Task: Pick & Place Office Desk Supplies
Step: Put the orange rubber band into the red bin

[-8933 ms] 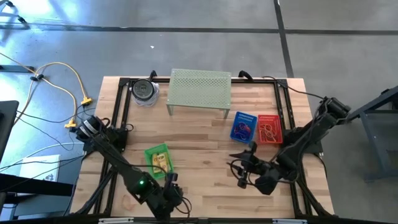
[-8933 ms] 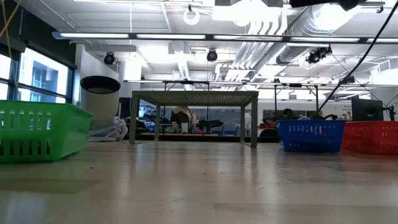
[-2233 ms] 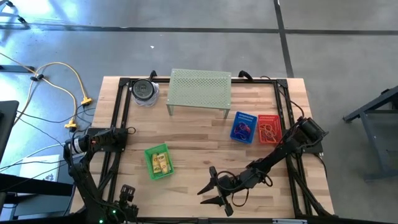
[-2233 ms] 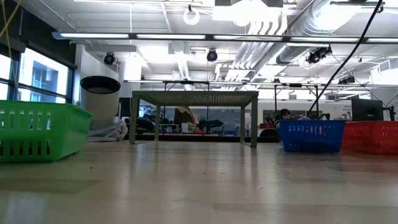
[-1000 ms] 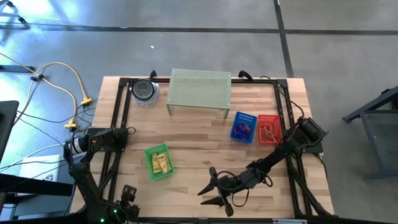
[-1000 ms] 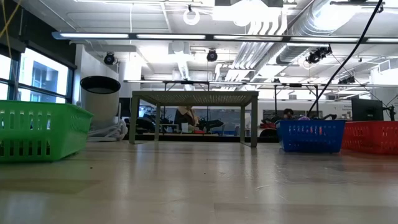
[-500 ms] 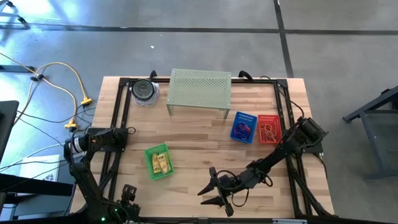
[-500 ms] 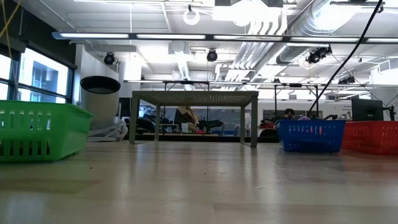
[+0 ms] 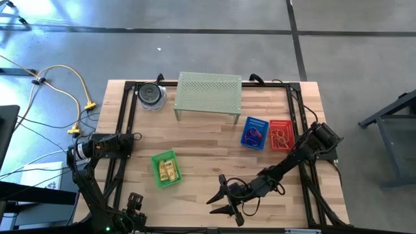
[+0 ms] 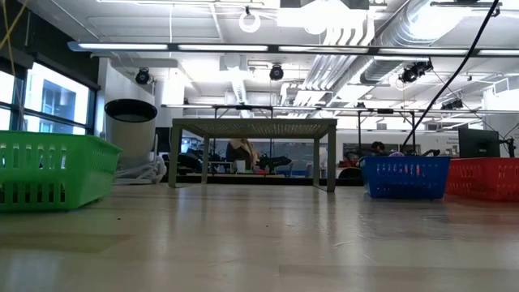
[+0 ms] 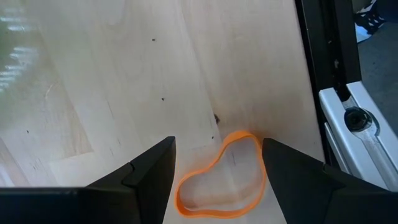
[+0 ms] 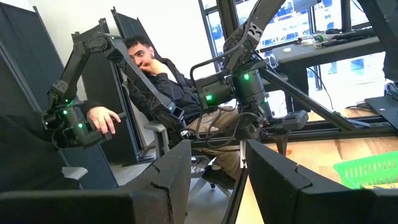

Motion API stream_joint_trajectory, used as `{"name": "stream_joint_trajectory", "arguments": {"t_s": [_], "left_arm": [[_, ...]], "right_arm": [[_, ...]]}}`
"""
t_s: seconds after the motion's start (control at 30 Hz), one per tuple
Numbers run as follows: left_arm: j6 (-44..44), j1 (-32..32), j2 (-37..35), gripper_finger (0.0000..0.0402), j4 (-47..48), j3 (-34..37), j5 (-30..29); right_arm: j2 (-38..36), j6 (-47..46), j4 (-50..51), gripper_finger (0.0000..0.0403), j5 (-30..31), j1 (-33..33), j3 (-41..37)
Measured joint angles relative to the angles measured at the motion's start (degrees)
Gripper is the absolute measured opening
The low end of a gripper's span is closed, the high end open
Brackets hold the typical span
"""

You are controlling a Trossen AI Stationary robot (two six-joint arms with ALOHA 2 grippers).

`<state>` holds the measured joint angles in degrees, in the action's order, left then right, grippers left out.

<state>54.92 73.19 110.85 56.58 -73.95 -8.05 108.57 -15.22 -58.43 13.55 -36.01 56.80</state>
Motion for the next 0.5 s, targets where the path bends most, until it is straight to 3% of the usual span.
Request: {"name": "stream_joint_trajectory", "arguments": {"t_s": [0.5], "left_arm": [[0.2, 0.0, 0.0, 0.0234, -0.7, 1.1, 0.0]], "right_arm": [[0.0, 0.0, 0.0, 0.0142, 0.0, -0.4, 0.0]]}}
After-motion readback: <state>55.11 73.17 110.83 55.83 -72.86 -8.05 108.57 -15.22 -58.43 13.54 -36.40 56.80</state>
